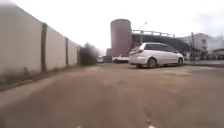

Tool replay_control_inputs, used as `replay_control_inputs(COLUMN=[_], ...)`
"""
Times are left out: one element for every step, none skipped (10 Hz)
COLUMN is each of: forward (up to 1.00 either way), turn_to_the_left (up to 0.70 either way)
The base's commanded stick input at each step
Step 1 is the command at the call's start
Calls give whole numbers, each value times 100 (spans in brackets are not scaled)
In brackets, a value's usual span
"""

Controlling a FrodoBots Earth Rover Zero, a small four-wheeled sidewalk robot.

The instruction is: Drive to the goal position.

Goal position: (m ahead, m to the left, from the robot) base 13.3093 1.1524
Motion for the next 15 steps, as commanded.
replay_control_inputs(forward=[100,100,100,100,100,100,100,100,100,100,100,100,100,100,100], turn_to_the_left=[14,0,0,0,0,0,0,0,0,0,0,0,0,0,0])
